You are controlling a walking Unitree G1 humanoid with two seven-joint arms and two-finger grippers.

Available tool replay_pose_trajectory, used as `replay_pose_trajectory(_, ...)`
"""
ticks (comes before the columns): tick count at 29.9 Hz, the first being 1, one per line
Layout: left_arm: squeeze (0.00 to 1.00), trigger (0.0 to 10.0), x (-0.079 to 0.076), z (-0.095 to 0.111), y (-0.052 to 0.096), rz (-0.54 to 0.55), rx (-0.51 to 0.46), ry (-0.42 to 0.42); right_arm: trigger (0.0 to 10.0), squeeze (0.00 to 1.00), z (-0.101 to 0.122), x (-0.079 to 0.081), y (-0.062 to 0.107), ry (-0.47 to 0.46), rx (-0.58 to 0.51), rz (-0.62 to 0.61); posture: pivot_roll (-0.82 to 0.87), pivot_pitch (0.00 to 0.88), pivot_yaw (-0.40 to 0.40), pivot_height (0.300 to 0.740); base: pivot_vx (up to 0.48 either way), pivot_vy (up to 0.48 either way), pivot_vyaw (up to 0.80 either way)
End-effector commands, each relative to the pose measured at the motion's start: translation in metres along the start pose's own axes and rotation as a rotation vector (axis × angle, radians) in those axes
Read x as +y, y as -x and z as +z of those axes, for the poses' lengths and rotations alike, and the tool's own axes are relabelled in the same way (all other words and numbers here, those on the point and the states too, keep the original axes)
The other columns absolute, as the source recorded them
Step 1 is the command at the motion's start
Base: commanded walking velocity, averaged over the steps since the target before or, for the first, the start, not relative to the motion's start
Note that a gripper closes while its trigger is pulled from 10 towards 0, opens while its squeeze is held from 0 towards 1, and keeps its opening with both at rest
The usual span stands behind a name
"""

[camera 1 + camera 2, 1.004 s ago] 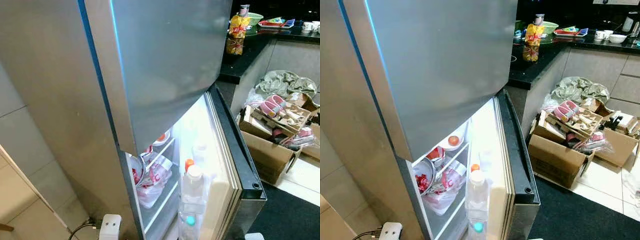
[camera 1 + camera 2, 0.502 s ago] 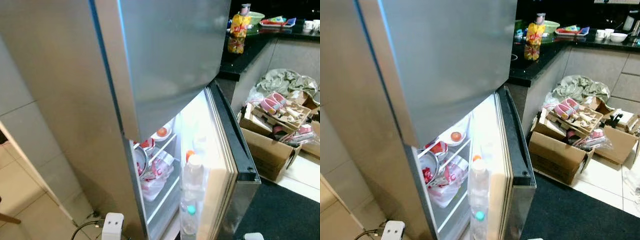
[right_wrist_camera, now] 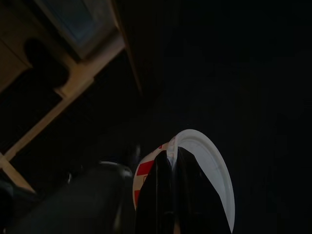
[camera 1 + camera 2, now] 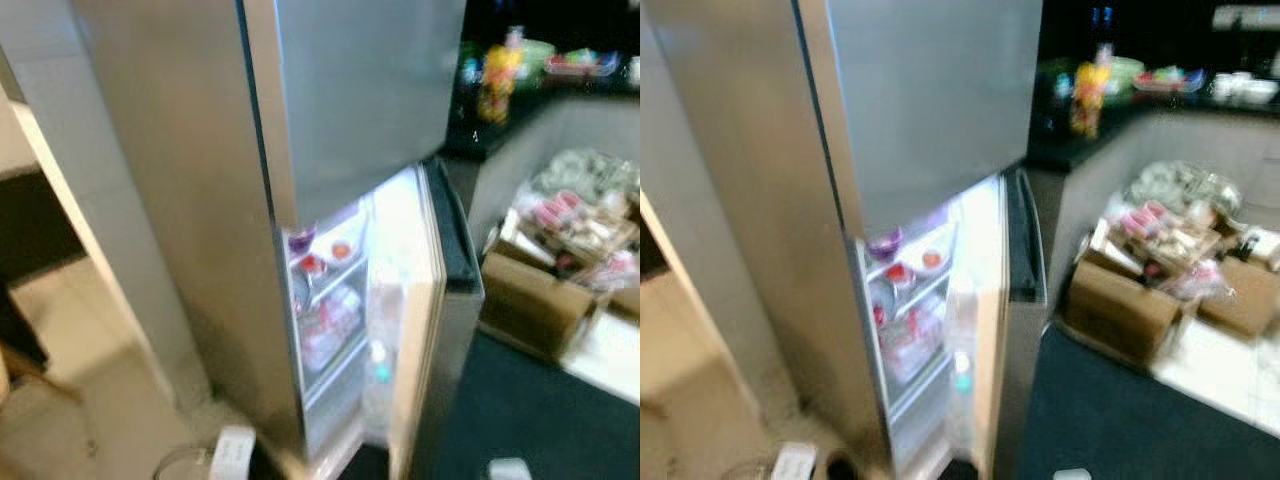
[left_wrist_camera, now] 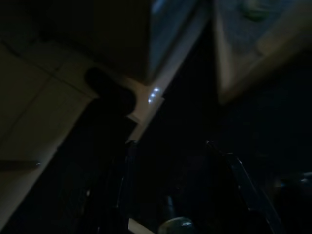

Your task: Restocking fridge

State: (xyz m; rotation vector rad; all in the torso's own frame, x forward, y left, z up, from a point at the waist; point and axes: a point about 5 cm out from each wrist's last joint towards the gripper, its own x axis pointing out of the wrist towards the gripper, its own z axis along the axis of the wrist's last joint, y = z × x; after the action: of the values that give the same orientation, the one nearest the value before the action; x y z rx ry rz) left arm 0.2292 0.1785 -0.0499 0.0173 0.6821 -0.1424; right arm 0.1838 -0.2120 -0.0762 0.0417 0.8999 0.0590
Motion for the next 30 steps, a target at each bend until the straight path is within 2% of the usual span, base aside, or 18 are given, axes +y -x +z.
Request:
replay_pose_trajectory(1,0.00,10.0,0.0043,-0.0036,0.0017,0.009,0.020,-0.010,10.0,0.00,0.0006,0.0038,-0.0010,-0.001,-0.001,0.011,-0.06,0.106,0.024,0.740,0.000,0.000,0.00)
replay_pose_trajectory(6,0.00,10.0,0.0045,-0.0041,0.0015,0.003,0.031,-0.018,10.0,0.00,0.0005,0.0045,-0.0012,-0.001,0.002,0.016,-0.06,0.108,0.023,0.740,0.000,0.000,0.00)
replay_pose_trajectory(13,0.00,10.0,0.0062,-0.0043,0.0013,0.003,0.039,0.012,10.0,0.00,0.0012,0.0040,-0.0013,0.000,0.003,0.017,-0.06,0.105,0.023,0.740,0.000,0.000,0.00)
replay_pose_trajectory(23,0.00,10.0,0.0049,-0.0028,0.0006,0.001,0.036,-0.013,10.0,0.00,0.0013,0.0035,-0.0012,0.001,0.004,0.018,-0.06,0.093,0.025,0.740,0.000,0.000,0.00)
replay_pose_trajectory(30,0.00,10.0,0.0055,-0.0015,0.0002,0.004,0.035,-0.020,10.0,0.00,0.0041,0.0057,-0.0018,0.002,-0.012,0.041,-0.06,0.089,0.027,0.740,0.455,0.000,0.00)
